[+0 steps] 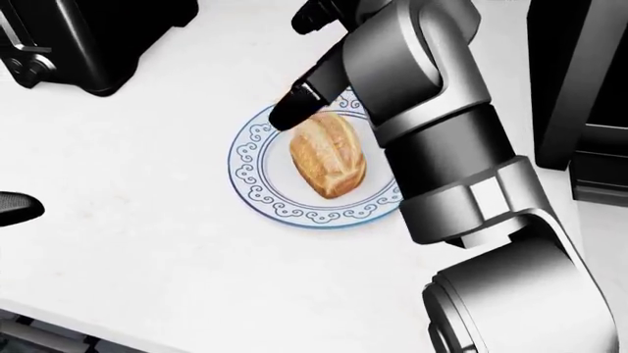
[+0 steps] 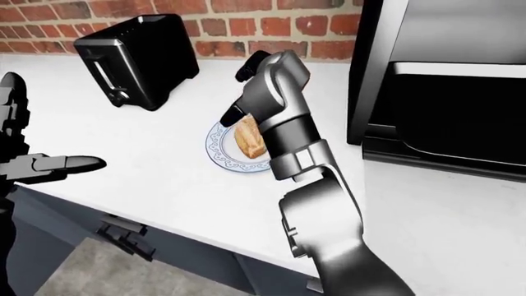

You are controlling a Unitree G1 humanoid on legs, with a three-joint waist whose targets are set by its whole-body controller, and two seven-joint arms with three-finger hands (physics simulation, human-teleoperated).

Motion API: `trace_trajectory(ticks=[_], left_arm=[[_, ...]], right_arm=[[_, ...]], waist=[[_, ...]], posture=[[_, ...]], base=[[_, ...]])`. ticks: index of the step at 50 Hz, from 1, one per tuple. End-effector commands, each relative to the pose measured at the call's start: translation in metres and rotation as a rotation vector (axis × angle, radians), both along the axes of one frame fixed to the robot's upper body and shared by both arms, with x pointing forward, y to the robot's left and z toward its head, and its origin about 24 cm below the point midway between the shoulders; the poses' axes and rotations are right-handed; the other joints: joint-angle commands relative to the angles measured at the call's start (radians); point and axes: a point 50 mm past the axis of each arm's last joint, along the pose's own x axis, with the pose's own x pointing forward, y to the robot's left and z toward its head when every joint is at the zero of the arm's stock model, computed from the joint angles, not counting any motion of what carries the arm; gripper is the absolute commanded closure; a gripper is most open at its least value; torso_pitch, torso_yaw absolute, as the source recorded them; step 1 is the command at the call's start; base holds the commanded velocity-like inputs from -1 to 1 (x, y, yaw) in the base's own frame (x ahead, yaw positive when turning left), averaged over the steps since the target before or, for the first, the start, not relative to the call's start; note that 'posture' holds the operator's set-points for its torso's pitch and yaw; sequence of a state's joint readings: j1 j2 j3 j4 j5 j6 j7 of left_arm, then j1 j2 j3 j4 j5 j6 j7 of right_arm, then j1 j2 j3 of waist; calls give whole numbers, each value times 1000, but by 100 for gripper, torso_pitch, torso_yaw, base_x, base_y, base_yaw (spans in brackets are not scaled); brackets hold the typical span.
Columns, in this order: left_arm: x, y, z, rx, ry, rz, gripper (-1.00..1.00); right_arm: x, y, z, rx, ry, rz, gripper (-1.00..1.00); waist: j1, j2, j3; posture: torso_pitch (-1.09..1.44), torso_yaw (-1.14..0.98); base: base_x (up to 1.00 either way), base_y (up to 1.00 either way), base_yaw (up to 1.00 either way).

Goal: Pick the bread from the tray and place it on the plate on the counter.

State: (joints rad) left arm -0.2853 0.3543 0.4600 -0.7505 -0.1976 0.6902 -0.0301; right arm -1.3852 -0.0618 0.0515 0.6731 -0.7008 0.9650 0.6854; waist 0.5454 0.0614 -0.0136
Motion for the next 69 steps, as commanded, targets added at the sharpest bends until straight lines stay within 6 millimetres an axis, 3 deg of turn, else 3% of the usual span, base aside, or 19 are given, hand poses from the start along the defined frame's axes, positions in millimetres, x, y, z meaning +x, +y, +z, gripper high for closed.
trace_trajectory(ticks=[1, 12, 26, 34, 48, 69], left_arm=[[-5, 0, 11, 27, -67, 9, -100], [-6, 1, 9, 25, -66, 13, -100], [-5, 0, 11, 28, -65, 10, -100], [-7, 0, 15, 29, -71, 12, -100], [-10, 4, 18, 30, -77, 24, -100], [-34, 21, 36, 31, -112, 109, -100]], right_arm=[[-3, 4, 23, 0, -90, 16, -100], [-5, 7, 35, 13, -125, 21, -100], [-29, 14, 101, 69, -318, 50, -100], [-44, 9, 117, 88, -414, 19, -100], [-76, -5, 137, 180, -624, 18, -100], [-110, -21, 143, 197, -757, 16, -100]], waist=[[1, 2, -23], [1, 3, -22], [2, 5, -14], [2, 4, -10], [5, 0, -2], [-3, -1, 5]], posture=[[0, 45], [0, 45], [0, 45], [0, 45], [0, 45], [0, 45]], base=[[0, 0, 0], [0, 0, 0], [0, 0, 0], [0, 0, 0], [0, 0, 0], [0, 0, 0]])
